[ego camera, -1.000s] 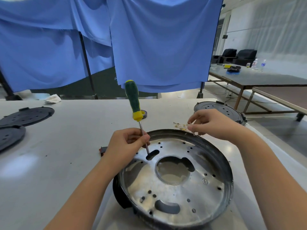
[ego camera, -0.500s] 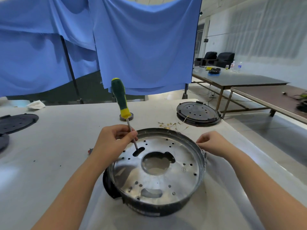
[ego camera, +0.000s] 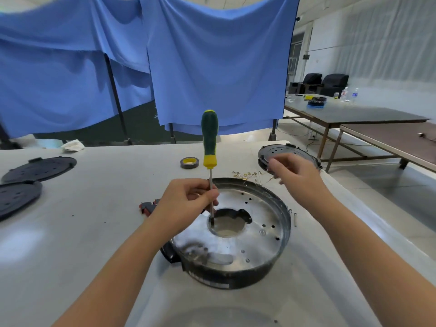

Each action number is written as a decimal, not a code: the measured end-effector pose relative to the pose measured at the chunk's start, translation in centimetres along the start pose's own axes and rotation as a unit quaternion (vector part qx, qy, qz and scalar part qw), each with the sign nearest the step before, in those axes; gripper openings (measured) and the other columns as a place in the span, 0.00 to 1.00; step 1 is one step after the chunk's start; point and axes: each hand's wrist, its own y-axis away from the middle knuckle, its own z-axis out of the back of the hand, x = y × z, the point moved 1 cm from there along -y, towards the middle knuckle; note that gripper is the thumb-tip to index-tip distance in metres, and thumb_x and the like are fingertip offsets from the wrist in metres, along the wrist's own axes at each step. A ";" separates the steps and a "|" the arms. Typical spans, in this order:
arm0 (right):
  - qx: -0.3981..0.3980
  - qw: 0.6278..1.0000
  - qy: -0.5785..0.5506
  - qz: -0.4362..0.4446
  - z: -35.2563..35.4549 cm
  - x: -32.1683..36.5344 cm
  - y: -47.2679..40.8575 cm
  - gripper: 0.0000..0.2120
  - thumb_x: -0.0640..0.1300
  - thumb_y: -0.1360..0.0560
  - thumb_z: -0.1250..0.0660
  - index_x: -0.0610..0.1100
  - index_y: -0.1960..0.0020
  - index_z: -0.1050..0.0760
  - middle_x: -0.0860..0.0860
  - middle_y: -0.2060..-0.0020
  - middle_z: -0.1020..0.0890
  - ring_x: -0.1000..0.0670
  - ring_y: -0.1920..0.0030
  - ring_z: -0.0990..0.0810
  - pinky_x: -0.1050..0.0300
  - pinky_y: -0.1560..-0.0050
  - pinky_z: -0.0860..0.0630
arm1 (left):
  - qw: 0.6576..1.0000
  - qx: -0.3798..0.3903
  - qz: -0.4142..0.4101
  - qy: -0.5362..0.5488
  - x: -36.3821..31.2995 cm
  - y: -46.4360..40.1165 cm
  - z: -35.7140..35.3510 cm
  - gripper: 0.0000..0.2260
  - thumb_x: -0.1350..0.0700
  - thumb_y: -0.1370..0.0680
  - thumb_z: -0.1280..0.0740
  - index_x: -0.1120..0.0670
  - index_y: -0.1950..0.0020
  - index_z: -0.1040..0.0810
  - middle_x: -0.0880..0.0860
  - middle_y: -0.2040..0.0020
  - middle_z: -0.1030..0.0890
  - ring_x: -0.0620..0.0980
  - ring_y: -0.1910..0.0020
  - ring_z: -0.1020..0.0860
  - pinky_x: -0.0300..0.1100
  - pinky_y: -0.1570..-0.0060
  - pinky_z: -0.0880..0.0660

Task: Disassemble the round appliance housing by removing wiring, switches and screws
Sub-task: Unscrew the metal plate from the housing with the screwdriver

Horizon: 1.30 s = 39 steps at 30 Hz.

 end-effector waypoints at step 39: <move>-0.027 0.905 0.366 -0.214 1.6 -10.5 0.2 0.19 0.53 0.27 0.37 0.46 0.41 0.31 0.49 0.61 0.25 0.45 0.59 0.25 0.56 0.67 0.33 | 0.960 -0.100 0.242 0.100 7.9 -0.8 3.5 0.08 0.64 0.29 0.32 0.55 0.61 0.14 0.58 0.62 0.14 0.52 0.66 0.16 0.41 0.66 0.22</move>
